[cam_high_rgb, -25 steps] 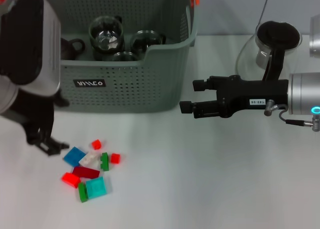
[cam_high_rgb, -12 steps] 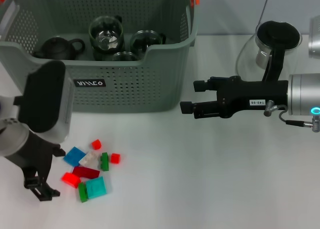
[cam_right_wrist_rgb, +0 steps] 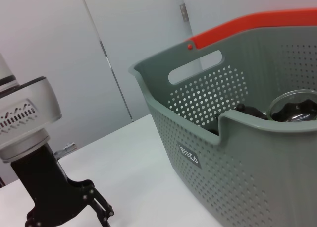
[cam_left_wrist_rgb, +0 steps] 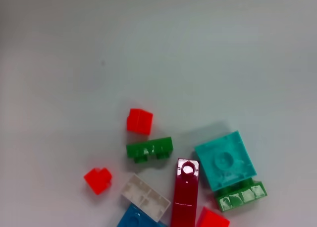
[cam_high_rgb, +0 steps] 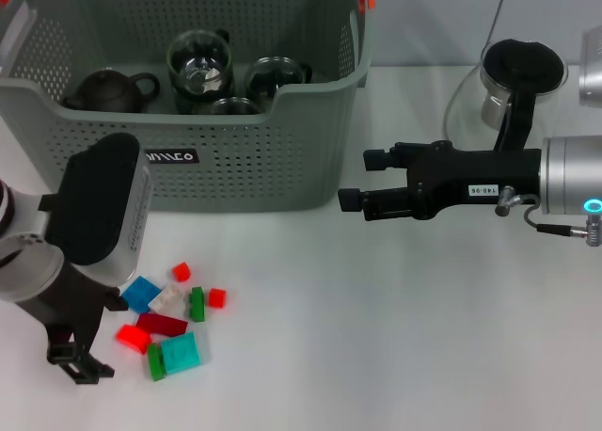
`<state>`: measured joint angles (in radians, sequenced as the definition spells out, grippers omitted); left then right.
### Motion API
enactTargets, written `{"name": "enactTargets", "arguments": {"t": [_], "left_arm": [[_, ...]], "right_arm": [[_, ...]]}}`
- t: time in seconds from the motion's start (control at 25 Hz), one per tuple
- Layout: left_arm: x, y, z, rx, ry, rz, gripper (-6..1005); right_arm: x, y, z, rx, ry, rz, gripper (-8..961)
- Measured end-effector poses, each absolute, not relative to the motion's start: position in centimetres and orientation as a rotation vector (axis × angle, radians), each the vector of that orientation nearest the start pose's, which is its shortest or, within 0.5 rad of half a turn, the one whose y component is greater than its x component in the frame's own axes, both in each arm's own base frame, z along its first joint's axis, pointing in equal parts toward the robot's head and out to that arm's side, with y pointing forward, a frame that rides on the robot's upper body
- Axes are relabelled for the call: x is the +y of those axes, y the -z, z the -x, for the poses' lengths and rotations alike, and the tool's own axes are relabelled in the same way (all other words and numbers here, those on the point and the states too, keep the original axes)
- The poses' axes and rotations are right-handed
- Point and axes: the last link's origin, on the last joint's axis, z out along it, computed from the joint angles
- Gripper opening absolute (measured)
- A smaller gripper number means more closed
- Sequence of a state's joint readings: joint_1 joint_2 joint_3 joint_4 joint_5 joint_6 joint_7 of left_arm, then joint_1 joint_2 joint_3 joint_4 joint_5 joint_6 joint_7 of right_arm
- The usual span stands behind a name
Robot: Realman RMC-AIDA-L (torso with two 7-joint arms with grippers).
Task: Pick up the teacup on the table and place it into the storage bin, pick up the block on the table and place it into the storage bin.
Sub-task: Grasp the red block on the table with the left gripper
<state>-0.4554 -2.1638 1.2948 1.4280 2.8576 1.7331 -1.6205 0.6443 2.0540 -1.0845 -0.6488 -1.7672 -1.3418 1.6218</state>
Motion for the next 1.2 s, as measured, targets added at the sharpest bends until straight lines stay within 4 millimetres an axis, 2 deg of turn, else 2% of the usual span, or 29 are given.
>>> {"name": "enactTargets", "arguments": {"t": [0.12,0.56,1.2], "left_arm": [[31.0,-1.1,24.0,0.059,-0.977,2.926,860],[31.7,-0.2,24.4,0.110,-0.999,2.919,493],[32.0,0.2,24.9,0.095,-1.036,2.947,497]], "right_arm": [[37.0,3.2,-20.1,0.706,-0.645,2.809,915],[36.8,3.2,-20.3,0.715,-0.647,2.806,915],[36.8,3.3,-20.3,0.717,-0.649,2.805,915]]}}
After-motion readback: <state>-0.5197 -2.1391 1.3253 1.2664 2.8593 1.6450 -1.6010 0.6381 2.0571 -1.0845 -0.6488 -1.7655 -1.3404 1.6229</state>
